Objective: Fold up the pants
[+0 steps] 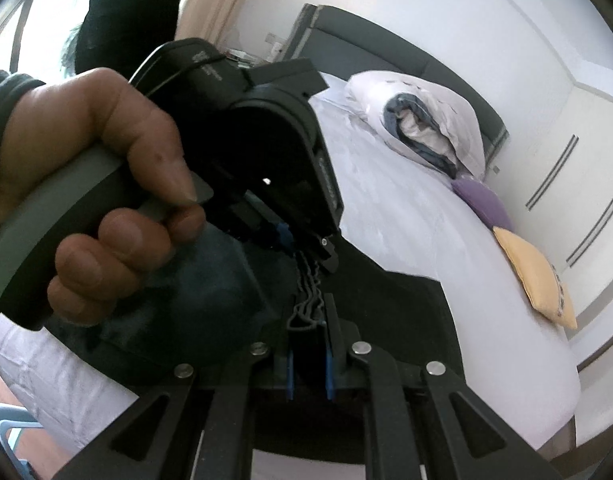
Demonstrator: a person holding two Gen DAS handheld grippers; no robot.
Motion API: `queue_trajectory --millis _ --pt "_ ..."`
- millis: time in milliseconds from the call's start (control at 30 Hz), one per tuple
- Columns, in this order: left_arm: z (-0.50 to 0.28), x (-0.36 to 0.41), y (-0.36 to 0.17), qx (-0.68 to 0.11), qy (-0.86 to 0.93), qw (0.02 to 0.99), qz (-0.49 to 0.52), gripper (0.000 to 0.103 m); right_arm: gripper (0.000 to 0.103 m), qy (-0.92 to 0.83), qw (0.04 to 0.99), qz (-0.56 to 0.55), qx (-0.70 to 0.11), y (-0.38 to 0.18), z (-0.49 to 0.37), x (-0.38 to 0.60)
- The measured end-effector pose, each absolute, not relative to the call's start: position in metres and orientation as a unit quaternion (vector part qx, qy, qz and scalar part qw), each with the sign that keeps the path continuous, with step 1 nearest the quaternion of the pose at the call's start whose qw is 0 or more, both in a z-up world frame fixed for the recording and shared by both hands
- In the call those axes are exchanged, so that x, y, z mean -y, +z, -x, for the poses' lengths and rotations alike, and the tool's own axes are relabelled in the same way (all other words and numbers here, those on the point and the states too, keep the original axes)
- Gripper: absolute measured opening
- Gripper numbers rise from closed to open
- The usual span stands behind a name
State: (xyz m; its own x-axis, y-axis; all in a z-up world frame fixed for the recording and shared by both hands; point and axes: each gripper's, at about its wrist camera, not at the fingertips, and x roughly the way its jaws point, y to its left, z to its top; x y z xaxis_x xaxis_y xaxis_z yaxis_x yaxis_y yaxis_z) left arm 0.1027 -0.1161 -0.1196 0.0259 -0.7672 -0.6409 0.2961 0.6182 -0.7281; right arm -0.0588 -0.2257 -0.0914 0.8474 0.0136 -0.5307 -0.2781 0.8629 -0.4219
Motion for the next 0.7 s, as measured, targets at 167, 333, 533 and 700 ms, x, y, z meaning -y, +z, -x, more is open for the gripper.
queue_trajectory --millis 167,333,533,700 --pt "-0.095 0.074 -0.122 -0.582 -0.372 0.699 0.185 0.007 0.012 0.113 0.918 0.266 -0.270 -0.097 0.057 0.200" --pt "-0.091 0.048 -0.139 -0.590 -0.354 0.705 0.172 0.007 0.012 0.141 0.908 0.266 -0.291 -0.113 0.056 0.178" --pt "-0.087 0.023 -0.141 -0.585 -0.348 0.714 0.167 0.007 0.012 0.161 0.903 0.270 -0.294 -0.112 0.057 0.167" --pt "-0.084 0.014 -0.148 -0.586 -0.340 0.716 0.167 0.007 0.012 0.175 0.893 0.285 -0.301 -0.121 0.062 0.152"
